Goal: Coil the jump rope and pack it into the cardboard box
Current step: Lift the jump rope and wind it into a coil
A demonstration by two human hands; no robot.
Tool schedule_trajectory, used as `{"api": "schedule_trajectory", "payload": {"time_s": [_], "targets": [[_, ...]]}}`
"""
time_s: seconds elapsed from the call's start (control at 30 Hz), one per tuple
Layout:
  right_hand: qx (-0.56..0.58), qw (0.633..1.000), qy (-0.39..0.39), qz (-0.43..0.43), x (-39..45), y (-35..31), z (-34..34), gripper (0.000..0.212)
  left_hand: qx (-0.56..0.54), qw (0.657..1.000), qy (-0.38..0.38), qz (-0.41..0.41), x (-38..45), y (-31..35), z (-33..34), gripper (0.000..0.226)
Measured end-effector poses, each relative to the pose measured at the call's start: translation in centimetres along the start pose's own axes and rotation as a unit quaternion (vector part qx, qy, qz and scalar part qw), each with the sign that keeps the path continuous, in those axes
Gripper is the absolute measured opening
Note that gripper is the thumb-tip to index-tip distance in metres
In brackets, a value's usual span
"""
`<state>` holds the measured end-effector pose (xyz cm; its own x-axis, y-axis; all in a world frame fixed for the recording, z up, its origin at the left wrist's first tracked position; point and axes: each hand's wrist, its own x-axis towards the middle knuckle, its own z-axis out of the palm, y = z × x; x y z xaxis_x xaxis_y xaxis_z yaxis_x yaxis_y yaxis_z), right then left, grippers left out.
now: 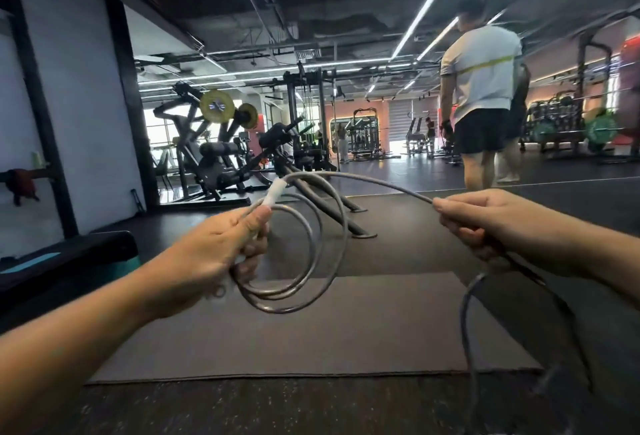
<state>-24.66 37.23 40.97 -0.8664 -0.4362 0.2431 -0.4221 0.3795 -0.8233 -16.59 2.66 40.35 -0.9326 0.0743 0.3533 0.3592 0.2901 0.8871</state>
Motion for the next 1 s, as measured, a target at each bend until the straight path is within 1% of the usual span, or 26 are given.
{"api": "schedule_trajectory", "payload": {"time_s": [0.07,0.13,0.17,0.27,0.3,0.33,0.37,0.4,0.47,0.5,0.53,0.6,0.67,0.7,0.8,0.87,0.93,0.97,1.0], "targets": [[0.119,0.993,-0.004,-0.009,0.7,0.5,2.2,0.036,-0.134,0.99,0.047,0.021,0.5,0.1,2.2,0.025],[0.221,0.975,-0.015,-0.006,1.4,0.9,4.5,0.037,-0.256,0.962,0.093,0.032,1.4,0.2,4.0,0.026],[0.264,0.964,-0.027,-0.005,1.8,1.0,5.6,0.045,-0.3,0.945,0.125,0.032,2.0,0.4,4.8,0.027],[0.332,0.942,-0.04,-0.018,2.0,0.2,9.3,0.093,-0.365,0.907,0.207,0.038,3.4,1.7,7.9,0.033],[0.342,0.938,-0.039,-0.038,2.0,0.1,10.4,0.099,-0.38,0.896,0.226,0.044,3.7,2.1,9.0,0.035],[0.341,0.937,-0.033,-0.069,2.0,-0.1,11.4,0.095,-0.389,0.886,0.247,0.047,4.2,2.2,10.0,0.036],[0.327,0.939,-0.021,-0.102,1.9,-0.4,12.4,0.086,-0.402,0.876,0.264,0.039,4.7,2.2,10.9,0.038],[0.316,0.94,-0.006,-0.129,1.7,-0.7,13.3,0.077,-0.424,0.866,0.266,0.024,5.0,2.1,11.6,0.045],[0.325,0.931,0.032,-0.162,1.4,-1.6,14.8,0.07,-0.478,0.844,0.243,-0.015,5.4,2.0,12.4,0.062],[0.346,0.921,0.049,-0.169,1.2,-2.2,15.2,0.067,-0.495,0.836,0.235,-0.031,5.5,1.9,12.5,0.063],[0.369,0.911,0.066,-0.171,1.1,-2.8,15.4,0.061,-0.503,0.833,0.227,-0.044,5.4,1.8,12.6,0.059],[0.401,0.894,0.12,-0.157,1.4,-3.5,15.7,0.051,-0.5,0.838,0.208,-0.06,4.9,1.8,13.0,0.049],[0.422,0.88,0.178,-0.126,2.2,-3.7,15.9,0.05,-0.483,0.849,0.205,-0.057,4.5,1.8,13.7,0.045],[0.435,0.873,0.191,-0.113,2.6,-3.8,16.0,0.051,-0.476,0.854,0.202,-0.053,4.4,1.8,13.9,0.045],[0.477,0.854,0.188,-0.087,3.1,-4.4,16.1,0.051,-0.473,0.857,0.196,-0.048,4.0,2.1,13.7,0.045],[0.47,0.856,0.196,-0.085,3.1,-4.8,16.0,0.038,-0.465,0.865,0.182,-0.056,3.9,2.0,13.5,0.047],[0.46,0.86,0.205,-0.083,3.1,-4.8,15.9,0.019,-0.46,0.867,0.171,-0.087,3.6,1.9,13.8,0.047],[0.471,0.855,0.203,-0.075,3.1,-4.6,15.8,0.014,-0.452,0.87,0.167,-0.108,3.3,1.8,13.8,0.045],[0.483,0.85,0.2,-0.064,3.1,-4.6,15.6,0.016,-0.439,0.874,0.158,-0.132,3.1,1.3,13.7,0.041]]}}
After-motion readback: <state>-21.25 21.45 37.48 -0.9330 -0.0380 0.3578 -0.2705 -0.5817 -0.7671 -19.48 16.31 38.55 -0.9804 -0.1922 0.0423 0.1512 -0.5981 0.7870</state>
